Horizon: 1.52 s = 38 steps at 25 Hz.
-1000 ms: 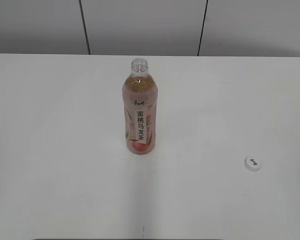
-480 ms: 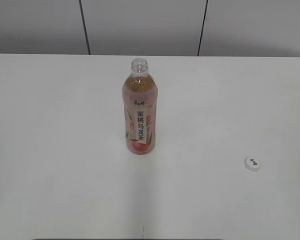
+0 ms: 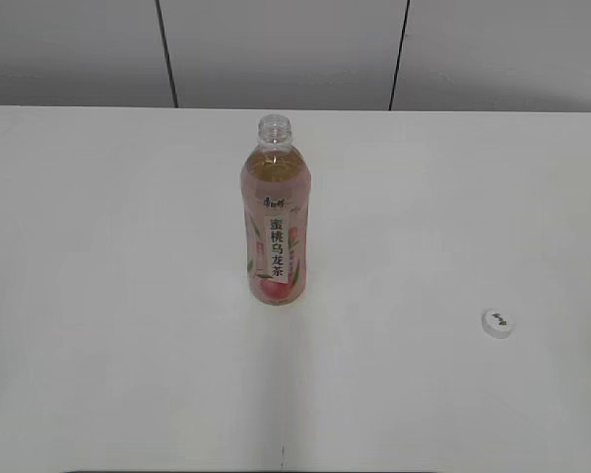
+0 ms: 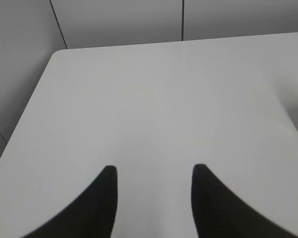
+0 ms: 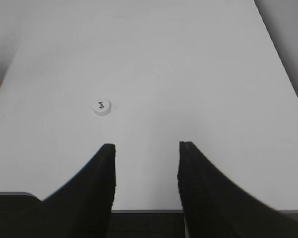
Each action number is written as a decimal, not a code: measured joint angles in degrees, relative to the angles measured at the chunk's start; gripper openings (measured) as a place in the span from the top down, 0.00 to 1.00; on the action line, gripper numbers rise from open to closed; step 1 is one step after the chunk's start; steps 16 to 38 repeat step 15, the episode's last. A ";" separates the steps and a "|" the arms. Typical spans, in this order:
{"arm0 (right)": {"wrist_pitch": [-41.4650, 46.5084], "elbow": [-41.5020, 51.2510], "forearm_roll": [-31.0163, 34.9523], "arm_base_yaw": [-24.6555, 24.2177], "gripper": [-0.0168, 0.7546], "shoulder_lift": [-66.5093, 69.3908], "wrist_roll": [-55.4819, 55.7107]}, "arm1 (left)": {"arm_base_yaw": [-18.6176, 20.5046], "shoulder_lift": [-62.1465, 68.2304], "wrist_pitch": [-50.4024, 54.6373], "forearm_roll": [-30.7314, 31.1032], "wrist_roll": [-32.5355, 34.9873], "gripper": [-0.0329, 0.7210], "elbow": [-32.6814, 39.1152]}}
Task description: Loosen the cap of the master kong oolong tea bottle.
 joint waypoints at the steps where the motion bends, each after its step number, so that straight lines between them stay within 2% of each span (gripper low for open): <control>1: 0.00 0.00 0.00 0.00 0.57 0.00 0.00 | 0.00 0.00 0.00 0.00 0.00 0.55 0.00; 15: 0.00 0.00 0.00 0.00 0.57 0.00 0.00 | 0.00 0.00 0.00 -0.09 0.00 0.62 0.00; 38: 0.00 0.00 0.00 0.00 0.57 0.00 0.00 | 0.00 0.00 0.00 -0.09 0.00 0.62 0.00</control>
